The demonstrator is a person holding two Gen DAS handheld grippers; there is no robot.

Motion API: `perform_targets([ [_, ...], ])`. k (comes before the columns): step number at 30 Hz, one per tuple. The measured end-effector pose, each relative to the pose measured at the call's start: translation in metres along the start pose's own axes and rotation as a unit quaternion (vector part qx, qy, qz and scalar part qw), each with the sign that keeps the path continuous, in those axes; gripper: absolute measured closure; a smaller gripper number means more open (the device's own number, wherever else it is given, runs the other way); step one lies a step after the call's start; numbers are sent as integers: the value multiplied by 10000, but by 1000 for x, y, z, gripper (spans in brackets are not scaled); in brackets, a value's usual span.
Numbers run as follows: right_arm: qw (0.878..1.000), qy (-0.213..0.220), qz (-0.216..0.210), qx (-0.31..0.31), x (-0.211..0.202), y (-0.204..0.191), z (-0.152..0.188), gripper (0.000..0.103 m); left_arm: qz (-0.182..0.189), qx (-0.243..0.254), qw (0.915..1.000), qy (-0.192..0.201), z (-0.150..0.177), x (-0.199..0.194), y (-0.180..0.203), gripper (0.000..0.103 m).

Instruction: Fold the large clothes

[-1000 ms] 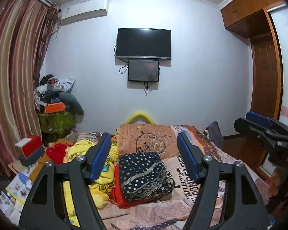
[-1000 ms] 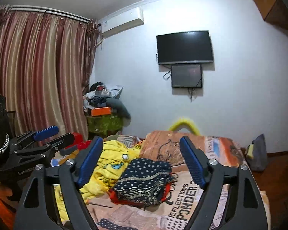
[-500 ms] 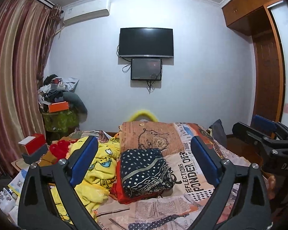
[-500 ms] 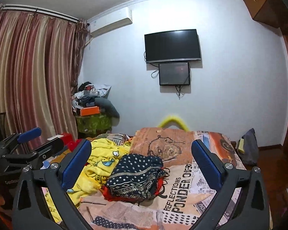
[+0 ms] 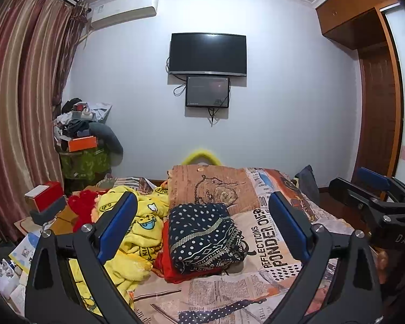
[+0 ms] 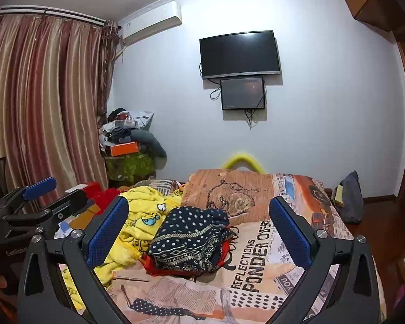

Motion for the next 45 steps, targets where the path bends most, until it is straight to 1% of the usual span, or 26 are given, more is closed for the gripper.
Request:
perform_targets([
  [13, 10000, -46, 29, -17, -2, -2, -4, 0, -54, -22, 10000, 18, 2, 3, -1, 2],
  [20, 10000, -42, 11, 27, -3, 0, -5, 0, -12, -99, 9999, -10, 3, 5, -3, 1],
  [29, 9999, -75, 12, 80, -3, 3, -4, 0, 221, -147, 9995, -155, 5, 7, -1, 1],
  [38, 9999, -65, 26, 137, -6, 6, -4, 0, 347, -170, 9991, -168, 5, 6, 5, 1],
  [42, 9998, -46, 39, 168, -6, 9, -5, 0, 410, -124, 9989, -171, 5, 5, 11, 1],
  [45, 9998, -42, 42, 183, -6, 11, -5, 0, 387, -42, 9991, -169, 5, 5, 15, 1],
])
Point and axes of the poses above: each gripper's, at about its wrist camera, not at the fingertips, and x roughly the way its jaws point, y to its right, z to its underside, the point moved 6 cm from there along x, roughly the way its jaws point, and after that the axes turned 3 degrees about z, right-handed, at the moved point
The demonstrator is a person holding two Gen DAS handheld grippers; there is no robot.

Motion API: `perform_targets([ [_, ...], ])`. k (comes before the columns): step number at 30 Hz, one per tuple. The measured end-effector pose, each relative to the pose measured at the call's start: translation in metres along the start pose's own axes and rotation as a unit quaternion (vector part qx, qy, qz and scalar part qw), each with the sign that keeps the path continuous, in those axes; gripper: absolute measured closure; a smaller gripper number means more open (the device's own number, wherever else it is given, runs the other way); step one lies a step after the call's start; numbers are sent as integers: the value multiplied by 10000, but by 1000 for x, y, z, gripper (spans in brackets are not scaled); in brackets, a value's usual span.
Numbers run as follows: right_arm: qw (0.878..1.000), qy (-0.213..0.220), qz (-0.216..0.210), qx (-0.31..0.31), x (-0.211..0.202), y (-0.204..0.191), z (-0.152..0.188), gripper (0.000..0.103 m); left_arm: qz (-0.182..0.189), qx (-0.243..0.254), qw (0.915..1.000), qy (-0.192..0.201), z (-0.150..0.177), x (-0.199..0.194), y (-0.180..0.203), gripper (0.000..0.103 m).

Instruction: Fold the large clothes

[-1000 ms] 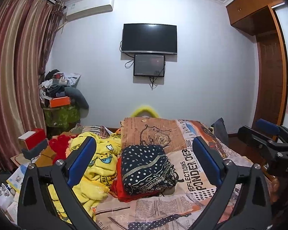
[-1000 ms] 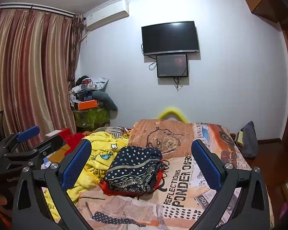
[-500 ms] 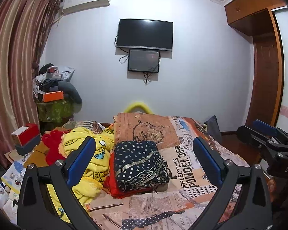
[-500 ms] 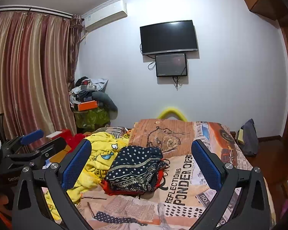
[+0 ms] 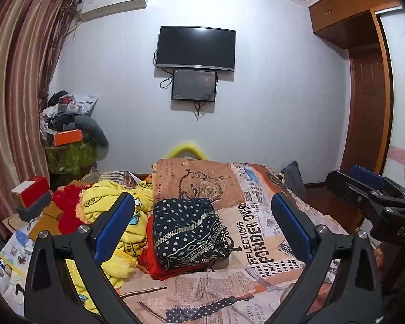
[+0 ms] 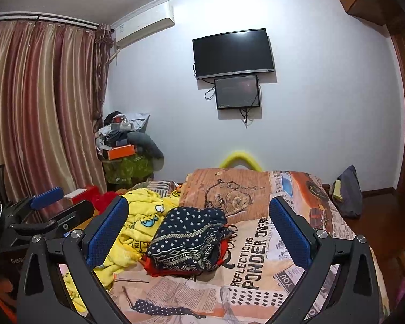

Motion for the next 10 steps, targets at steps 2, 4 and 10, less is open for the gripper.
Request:
perform_targets([
  [2, 10000, 0, 10, 2, 1, 1, 0, 0, -14, 33, 10000, 8, 0, 0, 2, 1],
  [4, 10000, -12, 11, 9, 1, 2, 1, 0, -21, 43, 10000, 13, 0, 1, 4, 1],
  [10, 10000, -52, 19, 33, 3, 3, 3, 0, 4, 27, 10000, 43, 0, 1, 5, 1],
])
Point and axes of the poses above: each gripper's, at about its wrist camera, not at the fingertips, and x roughly the way its jaws point, y to its right, z to its underside, the point moved 6 cm from there along x, roughly the way its jaws point, and after that the axes turned 3 degrees about z, right-handed, at the moved point
